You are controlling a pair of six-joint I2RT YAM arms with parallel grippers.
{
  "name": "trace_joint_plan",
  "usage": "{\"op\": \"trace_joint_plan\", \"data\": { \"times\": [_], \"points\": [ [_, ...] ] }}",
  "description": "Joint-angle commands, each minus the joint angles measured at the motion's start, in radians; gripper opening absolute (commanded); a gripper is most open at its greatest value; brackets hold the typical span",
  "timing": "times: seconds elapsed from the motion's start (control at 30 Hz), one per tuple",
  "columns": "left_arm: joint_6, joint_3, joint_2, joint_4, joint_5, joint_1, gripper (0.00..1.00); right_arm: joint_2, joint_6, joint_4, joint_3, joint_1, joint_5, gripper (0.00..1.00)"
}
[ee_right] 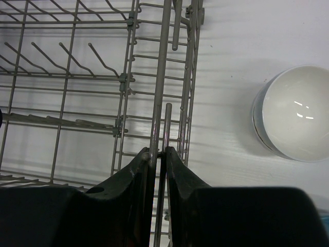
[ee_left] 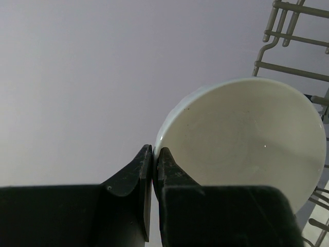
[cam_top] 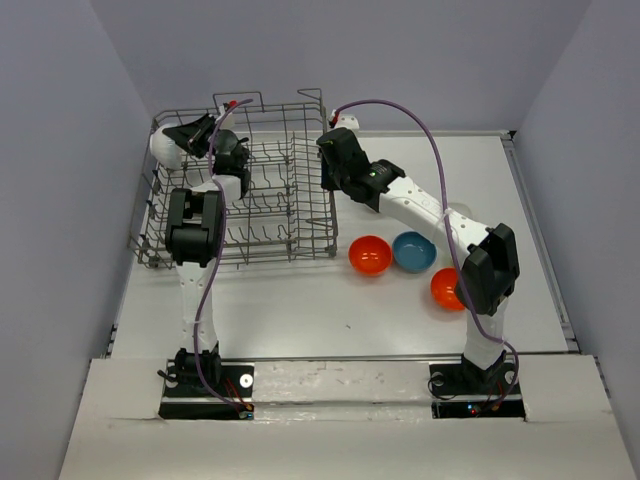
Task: Load the bowls into the dish rack
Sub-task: Insert the bowl into the dish rack.
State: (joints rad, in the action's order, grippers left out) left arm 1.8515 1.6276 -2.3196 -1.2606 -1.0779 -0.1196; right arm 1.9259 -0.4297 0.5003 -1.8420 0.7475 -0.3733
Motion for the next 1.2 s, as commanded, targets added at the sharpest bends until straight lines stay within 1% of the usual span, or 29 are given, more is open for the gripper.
{"op": "trace_joint_plan", "data": {
  "times": [0.0, 0.17, 0.43, 0.63, 1.17],
  "points": [
    [0.074, 0.0, 0.049, -0.721, 0.088, 0.008, 0.0, 0.021, 0.0, -0.121, 0.032, 0.013, 0.085, 0.01],
    [0.087, -0.006, 0.037, -0.755, 0.105, 0.008, 0.0, 0.024, -0.003, -0.121, 0.03, 0.013, 0.091, 0.01],
    [0.1, 0.011, -0.006, -0.761, 0.118, 0.005, 0.0, 0.036, -0.001, -0.121, 0.024, 0.013, 0.094, 0.01],
    [0.124, 0.012, -0.034, -0.81, 0.133, 0.005, 0.0, 0.042, 0.0, -0.121, 0.02, 0.013, 0.099, 0.01],
    [0.115, -0.02, -0.063, -0.801, 0.128, -0.025, 0.0, 0.044, -0.006, -0.12, 0.024, 0.004, 0.105, 0.01]
  ]
}}
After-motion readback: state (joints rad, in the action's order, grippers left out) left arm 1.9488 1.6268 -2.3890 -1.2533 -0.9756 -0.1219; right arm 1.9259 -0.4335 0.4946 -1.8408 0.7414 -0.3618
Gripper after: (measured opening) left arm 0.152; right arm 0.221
